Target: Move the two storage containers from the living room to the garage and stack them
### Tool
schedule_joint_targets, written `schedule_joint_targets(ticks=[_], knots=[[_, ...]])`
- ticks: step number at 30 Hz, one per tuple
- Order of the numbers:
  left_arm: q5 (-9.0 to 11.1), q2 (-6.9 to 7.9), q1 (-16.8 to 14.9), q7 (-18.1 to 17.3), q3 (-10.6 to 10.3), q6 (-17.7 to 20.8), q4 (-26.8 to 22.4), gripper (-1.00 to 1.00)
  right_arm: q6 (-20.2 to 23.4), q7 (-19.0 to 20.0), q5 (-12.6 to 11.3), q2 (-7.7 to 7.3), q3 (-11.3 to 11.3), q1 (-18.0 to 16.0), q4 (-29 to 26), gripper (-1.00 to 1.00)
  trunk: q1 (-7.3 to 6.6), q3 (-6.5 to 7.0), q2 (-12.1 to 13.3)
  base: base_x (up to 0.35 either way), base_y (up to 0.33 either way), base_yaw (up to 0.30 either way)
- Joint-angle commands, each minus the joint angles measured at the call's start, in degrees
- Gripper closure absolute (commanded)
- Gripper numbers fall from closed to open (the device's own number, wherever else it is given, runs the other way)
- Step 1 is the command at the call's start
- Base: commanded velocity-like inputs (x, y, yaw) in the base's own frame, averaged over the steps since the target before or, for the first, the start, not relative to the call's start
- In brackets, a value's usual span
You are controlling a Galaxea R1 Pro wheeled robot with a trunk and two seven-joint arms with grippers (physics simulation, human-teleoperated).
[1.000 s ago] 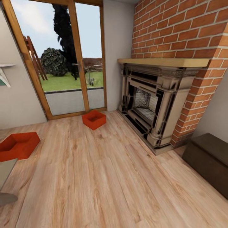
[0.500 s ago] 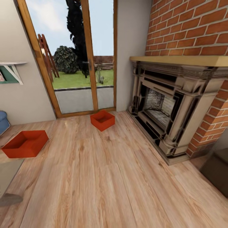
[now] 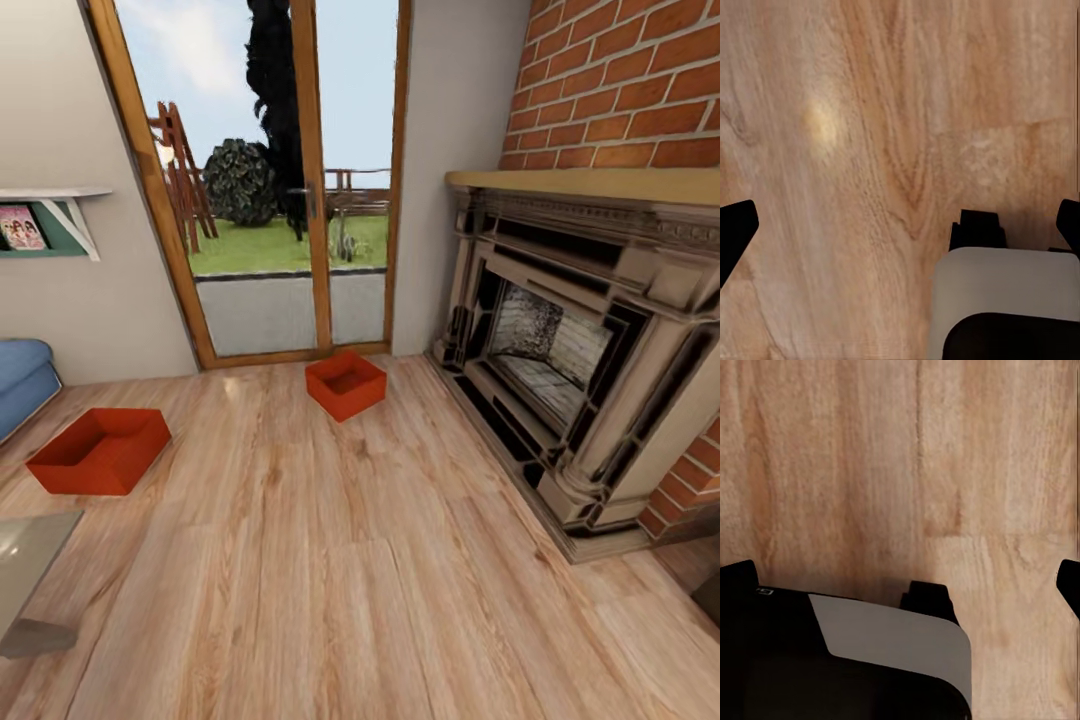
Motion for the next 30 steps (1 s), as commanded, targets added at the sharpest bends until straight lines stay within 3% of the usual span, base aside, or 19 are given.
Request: schedule_joint_targets(ticks=[1, 30], knots=[[0.52, -0.03, -0.09, 0.02, -0.49, -0.38, 0.22, -1.0, -0.05, 0.02, 0.35, -0.01, 0.11, -0.03, 0.01, -1.0, 0.03, -0.06, -0.02, 0.332, -0.159, 0.028], [0.52, -0.03, -0.09, 0.02, -0.49, -0.47, 0.22, -1.0, -0.05, 0.02, 0.35, -0.01, 0.11, -0.01, 0.01, -1.0, 0.03, -0.07, -0.02, 0.294, -0.209, 0.002]])
